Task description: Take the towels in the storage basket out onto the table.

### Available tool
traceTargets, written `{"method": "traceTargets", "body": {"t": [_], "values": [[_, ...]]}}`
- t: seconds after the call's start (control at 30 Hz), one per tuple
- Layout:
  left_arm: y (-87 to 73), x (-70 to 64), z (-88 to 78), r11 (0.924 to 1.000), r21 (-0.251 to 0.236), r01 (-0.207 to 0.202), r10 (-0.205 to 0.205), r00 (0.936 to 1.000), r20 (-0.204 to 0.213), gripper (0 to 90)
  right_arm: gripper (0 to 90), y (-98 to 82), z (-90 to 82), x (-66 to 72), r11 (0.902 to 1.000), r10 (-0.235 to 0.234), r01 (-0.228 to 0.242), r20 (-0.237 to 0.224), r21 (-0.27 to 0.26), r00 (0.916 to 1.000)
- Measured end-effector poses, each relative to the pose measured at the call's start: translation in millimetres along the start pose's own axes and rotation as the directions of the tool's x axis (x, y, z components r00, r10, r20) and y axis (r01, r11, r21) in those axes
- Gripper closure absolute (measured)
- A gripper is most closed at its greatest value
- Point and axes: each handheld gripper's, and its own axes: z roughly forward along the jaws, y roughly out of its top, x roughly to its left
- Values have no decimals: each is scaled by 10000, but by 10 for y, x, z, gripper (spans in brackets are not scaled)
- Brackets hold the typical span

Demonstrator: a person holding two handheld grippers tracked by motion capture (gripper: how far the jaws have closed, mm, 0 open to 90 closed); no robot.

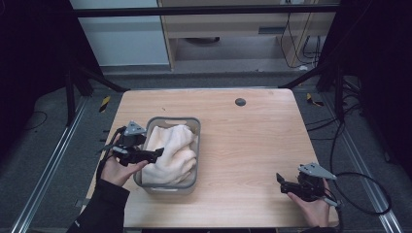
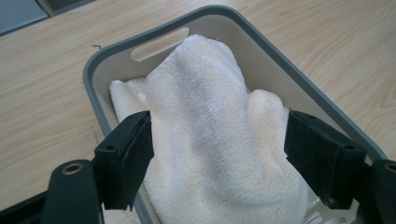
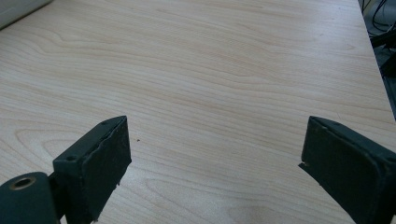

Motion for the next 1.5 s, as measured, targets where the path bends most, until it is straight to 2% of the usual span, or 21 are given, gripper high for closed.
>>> {"method": "traceTargets", "body": {"t": [0.27,0.67,0.83,1.0,1.23,1.5], "values": [[2,-76,129,9995,320,-30,26,9999,121,231,81,-2,9,-4,10000,-79,79,-1,42,10000],[-21,-122,297,9968,786,-114,95,9997,237,227,77,-5,21,1,9998,-147,148,-30,158,9999],[-52,-117,399,9927,1203,-123,91,9996,270,225,77,-5,28,5,9997,-138,139,-43,204,9999],[-96,-124,493,9904,1380,-50,9,9996,297,225,80,-6,35,5,9996,-174,176,-81,223,9998],[-141,-109,601,9827,1854,-61,10,9996,279,229,80,-8,44,6,9993,-276,279,-95,268,9996],[-180,-104,693,9756,2196,-65,-6,9995,324,260,79,-6,45,11,9993,-185,190,-168,316,9997]]}}
